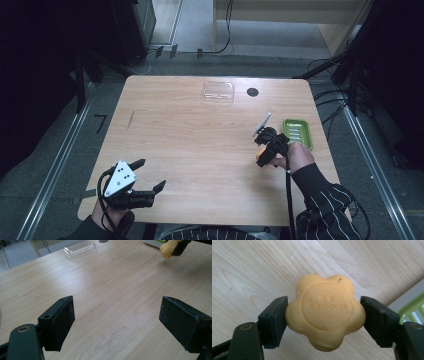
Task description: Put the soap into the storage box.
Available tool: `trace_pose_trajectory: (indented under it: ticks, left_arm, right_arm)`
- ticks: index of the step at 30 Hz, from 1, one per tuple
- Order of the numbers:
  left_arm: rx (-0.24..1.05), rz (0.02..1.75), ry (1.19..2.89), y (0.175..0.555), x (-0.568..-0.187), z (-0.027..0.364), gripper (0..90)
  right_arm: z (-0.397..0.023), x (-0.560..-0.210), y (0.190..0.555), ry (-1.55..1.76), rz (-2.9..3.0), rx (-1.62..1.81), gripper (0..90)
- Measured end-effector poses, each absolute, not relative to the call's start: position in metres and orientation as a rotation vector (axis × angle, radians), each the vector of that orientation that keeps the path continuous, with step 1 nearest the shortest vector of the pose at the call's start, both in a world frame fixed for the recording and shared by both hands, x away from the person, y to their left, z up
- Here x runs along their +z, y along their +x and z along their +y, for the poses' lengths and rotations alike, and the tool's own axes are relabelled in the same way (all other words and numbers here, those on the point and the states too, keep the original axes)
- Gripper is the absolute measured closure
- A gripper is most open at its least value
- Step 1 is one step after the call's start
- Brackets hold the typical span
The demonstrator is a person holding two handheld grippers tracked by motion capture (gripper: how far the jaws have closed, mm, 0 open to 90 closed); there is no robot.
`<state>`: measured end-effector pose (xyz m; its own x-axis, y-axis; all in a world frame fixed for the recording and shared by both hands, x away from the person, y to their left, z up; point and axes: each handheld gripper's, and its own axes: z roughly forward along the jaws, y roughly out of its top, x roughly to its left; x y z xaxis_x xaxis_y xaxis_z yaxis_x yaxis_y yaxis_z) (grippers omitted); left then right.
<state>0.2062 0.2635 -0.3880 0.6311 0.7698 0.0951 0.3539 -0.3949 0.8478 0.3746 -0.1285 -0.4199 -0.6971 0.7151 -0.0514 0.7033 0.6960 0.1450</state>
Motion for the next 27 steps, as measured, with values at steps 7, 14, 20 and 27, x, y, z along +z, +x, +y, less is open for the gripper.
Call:
trace_pose_trajectory:
  ticks: [7, 14, 20, 27]
  left_arm:
    - [0.620, 0.871, 2.000, 0.203, -0.387, 0.263, 13.6]
    - [0.622, 0.872, 2.005, 0.202, -0.386, 0.262, 13.6]
    - [0.623, 0.876, 2.002, 0.202, -0.386, 0.262, 13.6]
    - [0.626, 0.877, 1.998, 0.202, -0.386, 0.263, 13.6]
  right_arm:
    - [-0.138, -0.416, 0.376, 1.197, 2.767, 0.189, 26.1]
    - [-0.148, -0.414, 0.378, 1.231, 2.743, 0.194, 26.1]
    - [-0.154, -0.413, 0.379, 1.252, 2.728, 0.193, 26.1]
    - [-0.162, -0.411, 0.383, 1.277, 2.707, 0.210, 26.1]
